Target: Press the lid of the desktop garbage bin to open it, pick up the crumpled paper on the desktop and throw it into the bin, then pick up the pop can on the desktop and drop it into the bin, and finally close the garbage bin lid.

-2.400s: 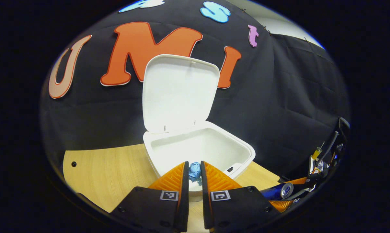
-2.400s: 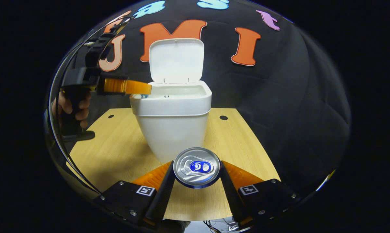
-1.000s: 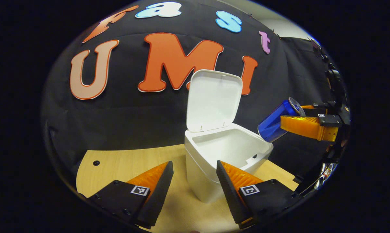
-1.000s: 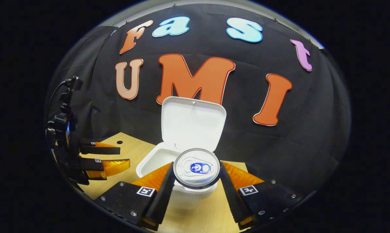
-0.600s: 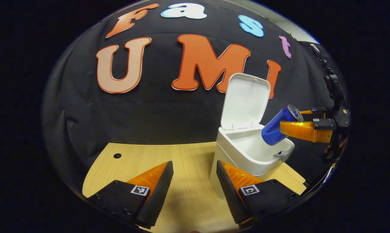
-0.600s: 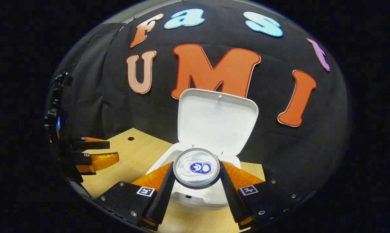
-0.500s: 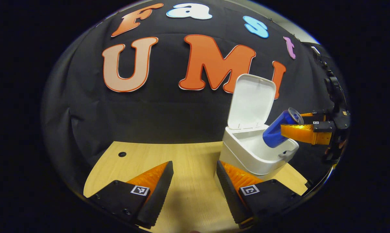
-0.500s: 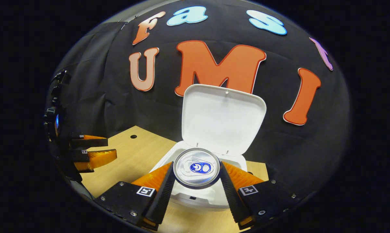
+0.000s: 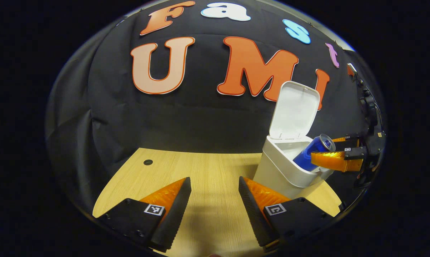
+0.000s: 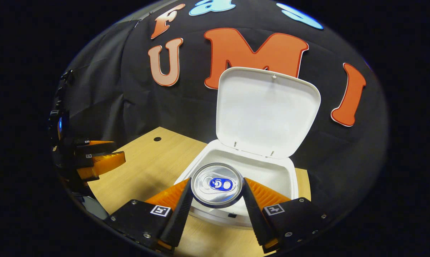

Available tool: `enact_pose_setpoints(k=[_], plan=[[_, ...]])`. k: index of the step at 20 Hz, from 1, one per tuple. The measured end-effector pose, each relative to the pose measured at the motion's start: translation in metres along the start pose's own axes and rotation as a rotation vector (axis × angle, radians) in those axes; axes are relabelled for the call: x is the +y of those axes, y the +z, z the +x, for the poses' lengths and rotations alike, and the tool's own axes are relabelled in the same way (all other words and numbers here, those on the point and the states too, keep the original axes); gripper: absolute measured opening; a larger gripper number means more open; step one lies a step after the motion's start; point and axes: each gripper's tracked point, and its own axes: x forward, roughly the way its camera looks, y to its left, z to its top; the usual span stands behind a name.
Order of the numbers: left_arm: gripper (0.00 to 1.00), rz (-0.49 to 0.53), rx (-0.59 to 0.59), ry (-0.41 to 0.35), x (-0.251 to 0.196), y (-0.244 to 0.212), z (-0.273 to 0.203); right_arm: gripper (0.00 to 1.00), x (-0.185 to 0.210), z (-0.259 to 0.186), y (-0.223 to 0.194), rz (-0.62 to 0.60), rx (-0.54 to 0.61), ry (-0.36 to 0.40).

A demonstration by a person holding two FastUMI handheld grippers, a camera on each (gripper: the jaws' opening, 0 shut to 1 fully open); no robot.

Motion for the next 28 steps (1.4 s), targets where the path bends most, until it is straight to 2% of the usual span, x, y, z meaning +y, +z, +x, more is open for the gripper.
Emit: enact_pose_setpoints(k=[7, 12, 17, 19, 21, 28], plan=[[0.87, 0.008, 0.01, 0.003, 0.0, -0.004, -0.002, 0.82, 0.002, 0.005, -0.005, 0.003, 0.018, 0.004], [0.87, 0.002, 0.003, 0.021, 0.008, -0.005, -0.004, 0.83, -0.006, 0.007, 0.012, 0.007, -0.017, -0.009], [0.87, 0.002, -0.011, 0.037, 0.015, -0.007, -0.007, 0.82, -0.025, 0.005, 0.052, -0.008, -0.103, -0.054], [0.87, 0.0, -0.018, 0.043, 0.018, -0.004, -0.006, 0.82, -0.037, 0.003, 0.075, -0.025, -0.157, -0.086], [0.92, -0.009, -0.017, 0.053, 0.024, -0.006, -0.004, 0.83, -0.051, 0.001, 0.104, -0.043, -0.217, -0.125], [0.92, -0.035, -0.016, 0.103, 0.046, -0.012, -0.011, 0.85, -0.09, -0.01, 0.172, -0.057, -0.362, -0.224]])
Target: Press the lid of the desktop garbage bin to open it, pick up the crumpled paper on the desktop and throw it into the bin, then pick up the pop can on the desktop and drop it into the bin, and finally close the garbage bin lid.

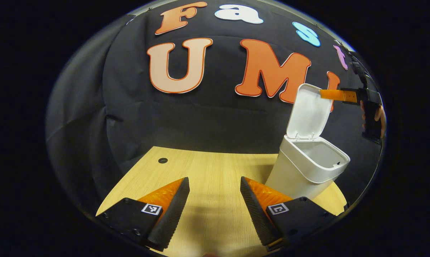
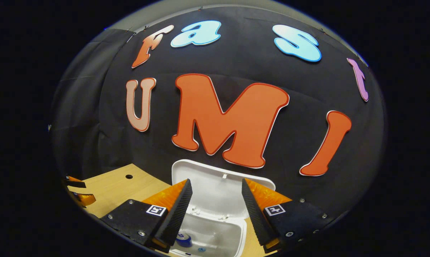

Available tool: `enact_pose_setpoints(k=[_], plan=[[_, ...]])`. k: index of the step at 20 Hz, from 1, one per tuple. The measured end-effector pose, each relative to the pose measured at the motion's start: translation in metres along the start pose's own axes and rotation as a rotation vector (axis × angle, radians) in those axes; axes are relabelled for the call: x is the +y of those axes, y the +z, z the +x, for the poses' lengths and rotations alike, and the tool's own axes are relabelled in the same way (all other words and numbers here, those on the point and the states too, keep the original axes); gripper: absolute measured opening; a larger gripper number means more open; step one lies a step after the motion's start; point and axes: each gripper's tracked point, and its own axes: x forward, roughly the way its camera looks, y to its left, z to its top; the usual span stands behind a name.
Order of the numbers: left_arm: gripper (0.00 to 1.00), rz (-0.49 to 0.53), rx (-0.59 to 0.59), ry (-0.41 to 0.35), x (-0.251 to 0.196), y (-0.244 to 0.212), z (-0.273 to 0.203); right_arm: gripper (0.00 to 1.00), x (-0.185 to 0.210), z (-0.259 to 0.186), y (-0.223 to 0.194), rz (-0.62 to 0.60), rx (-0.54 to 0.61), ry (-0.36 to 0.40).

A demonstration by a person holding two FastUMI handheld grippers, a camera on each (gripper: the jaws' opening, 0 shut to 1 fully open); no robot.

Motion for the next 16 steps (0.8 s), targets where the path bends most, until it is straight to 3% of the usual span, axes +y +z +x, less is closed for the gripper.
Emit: enact_pose_setpoints(k=[4, 9, 16], plan=[[0.92, -0.035, 0.014, 0.033, 0.014, -0.008, -0.004, 0.84, -0.012, 0.009, 0.027, 0.0, -0.065, -0.028], [0.92, -0.066, 0.02, 0.067, 0.029, -0.016, -0.008, 0.84, -0.024, 0.025, 0.031, -0.003, -0.07, -0.082], [0.92, -0.078, 0.021, 0.087, 0.038, -0.018, -0.009, 0.83, -0.012, 0.022, 0.018, 0.069, -0.008, -0.036]])
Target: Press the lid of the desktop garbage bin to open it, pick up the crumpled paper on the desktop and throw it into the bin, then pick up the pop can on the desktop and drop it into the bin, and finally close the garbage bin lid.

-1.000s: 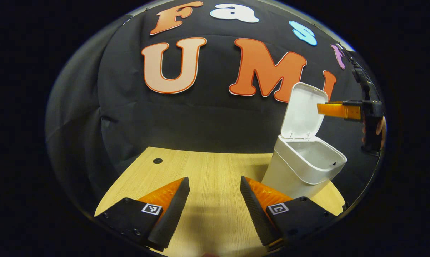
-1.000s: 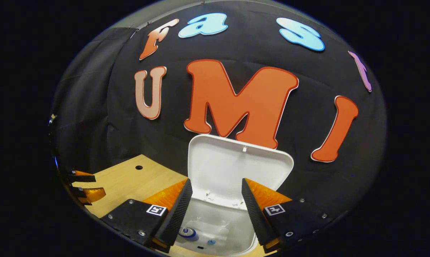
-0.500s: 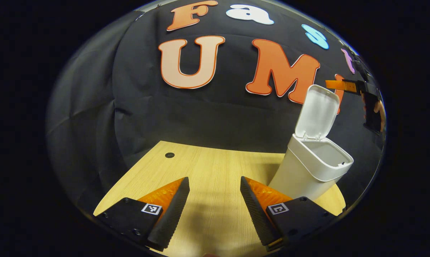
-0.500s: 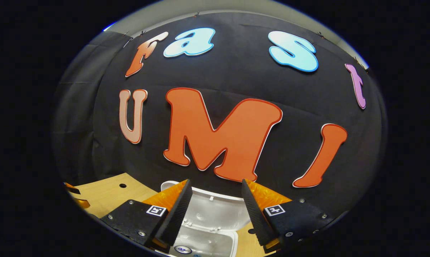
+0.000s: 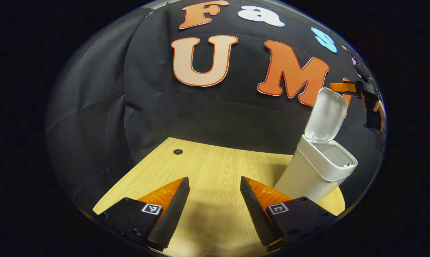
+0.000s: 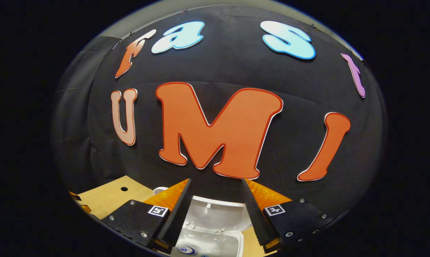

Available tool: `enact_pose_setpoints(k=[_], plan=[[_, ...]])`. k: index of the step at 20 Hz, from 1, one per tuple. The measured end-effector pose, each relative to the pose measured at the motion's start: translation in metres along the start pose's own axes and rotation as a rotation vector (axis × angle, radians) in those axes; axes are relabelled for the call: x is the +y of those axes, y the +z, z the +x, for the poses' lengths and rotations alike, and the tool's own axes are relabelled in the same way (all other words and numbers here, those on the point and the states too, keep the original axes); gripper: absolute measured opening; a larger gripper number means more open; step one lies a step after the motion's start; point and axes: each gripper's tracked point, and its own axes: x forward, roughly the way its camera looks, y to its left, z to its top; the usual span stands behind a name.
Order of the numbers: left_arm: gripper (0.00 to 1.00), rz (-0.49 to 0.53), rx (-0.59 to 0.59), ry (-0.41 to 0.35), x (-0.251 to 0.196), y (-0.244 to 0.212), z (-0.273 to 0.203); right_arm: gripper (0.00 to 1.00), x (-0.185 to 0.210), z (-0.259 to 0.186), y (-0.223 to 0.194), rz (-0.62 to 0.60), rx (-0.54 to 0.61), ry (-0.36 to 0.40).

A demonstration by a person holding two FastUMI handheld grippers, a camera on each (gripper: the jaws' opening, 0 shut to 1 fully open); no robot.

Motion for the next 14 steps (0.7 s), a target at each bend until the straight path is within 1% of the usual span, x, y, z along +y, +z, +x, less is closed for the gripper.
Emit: enact_pose_setpoints(k=[4, 6, 7, 8, 9, 10, 14], plan=[[0.93, 0.016, 0.004, -0.03, -0.008, 0.001, 0.003, 0.82, 0.006, -0.022, -0.01, 0.017, 0.02, 0.026], [0.92, 0.028, 0.007, -0.048, -0.014, 0.002, 0.005, 0.82, 0.012, -0.03, -0.022, 0.046, 0.039, 0.045], [0.92, 0.033, 0.01, -0.057, -0.017, 0.002, 0.007, 0.82, 0.016, -0.036, -0.036, 0.058, 0.073, 0.052], [0.93, 0.04, 0.012, -0.071, -0.021, 0.001, 0.009, 0.83, 0.019, -0.04, -0.047, 0.057, 0.1, 0.053], [0.93, 0.046, 0.014, -0.081, -0.024, 0.001, 0.01, 0.86, 0.021, -0.045, -0.057, 0.048, 0.123, 0.05], [0.93, 0.052, 0.016, -0.091, -0.027, 0.0, 0.01, 0.83, 0.022, -0.048, -0.063, 0.04, 0.136, 0.05], [0.92, 0.072, 0.027, -0.125, -0.038, -0.001, 0.016, 0.84, 0.027, -0.061, -0.081, 0.026, 0.17, 0.042]])
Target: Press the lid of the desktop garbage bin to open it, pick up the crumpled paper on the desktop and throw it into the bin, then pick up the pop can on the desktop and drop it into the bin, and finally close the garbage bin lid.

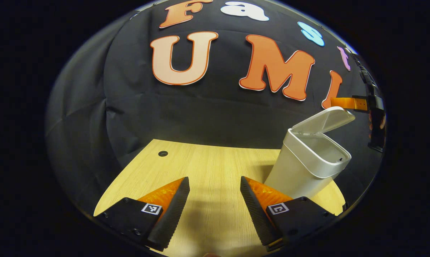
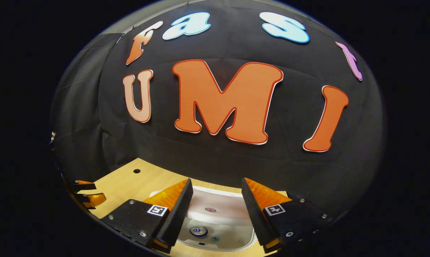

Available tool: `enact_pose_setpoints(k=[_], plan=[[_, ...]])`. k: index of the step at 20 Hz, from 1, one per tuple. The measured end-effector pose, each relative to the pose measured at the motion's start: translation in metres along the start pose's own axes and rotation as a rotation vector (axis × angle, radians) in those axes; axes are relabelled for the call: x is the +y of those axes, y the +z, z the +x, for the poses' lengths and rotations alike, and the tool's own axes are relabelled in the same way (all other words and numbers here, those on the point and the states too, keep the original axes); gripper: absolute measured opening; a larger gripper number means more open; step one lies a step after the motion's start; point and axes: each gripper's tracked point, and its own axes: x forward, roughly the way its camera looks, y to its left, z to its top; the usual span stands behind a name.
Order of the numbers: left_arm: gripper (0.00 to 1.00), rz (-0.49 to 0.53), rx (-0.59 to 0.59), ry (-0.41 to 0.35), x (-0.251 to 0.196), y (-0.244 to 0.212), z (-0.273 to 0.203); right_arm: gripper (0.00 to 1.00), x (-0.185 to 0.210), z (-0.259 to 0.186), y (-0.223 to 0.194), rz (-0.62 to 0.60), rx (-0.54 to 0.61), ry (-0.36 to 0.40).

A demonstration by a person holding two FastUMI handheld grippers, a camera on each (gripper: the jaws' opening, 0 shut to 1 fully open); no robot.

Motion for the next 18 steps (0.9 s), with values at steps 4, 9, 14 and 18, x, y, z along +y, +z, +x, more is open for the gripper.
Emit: enact_pose_setpoints(k=[4, 9, 14, 18], plan=[[0.92, 0.023, 0.005, -0.031, -0.009, -0.001, 0.002, 0.84, 0.006, -0.009, -0.03, 0.022, 0.057, -0.001], [0.92, 0.053, 0.019, -0.059, -0.02, -0.005, 0.003, 0.84, 0.022, -0.02, -0.067, 0.075, 0.139, 0.001], [0.92, 0.086, 0.027, -0.083, -0.031, -0.007, 0.002, 0.84, 0.03, -0.03, -0.096, 0.113, 0.19, -0.009], [0.92, 0.102, 0.031, -0.097, -0.038, -0.007, 0.0, 0.82, 0.029, -0.034, -0.11, 0.119, 0.216, -0.026]])
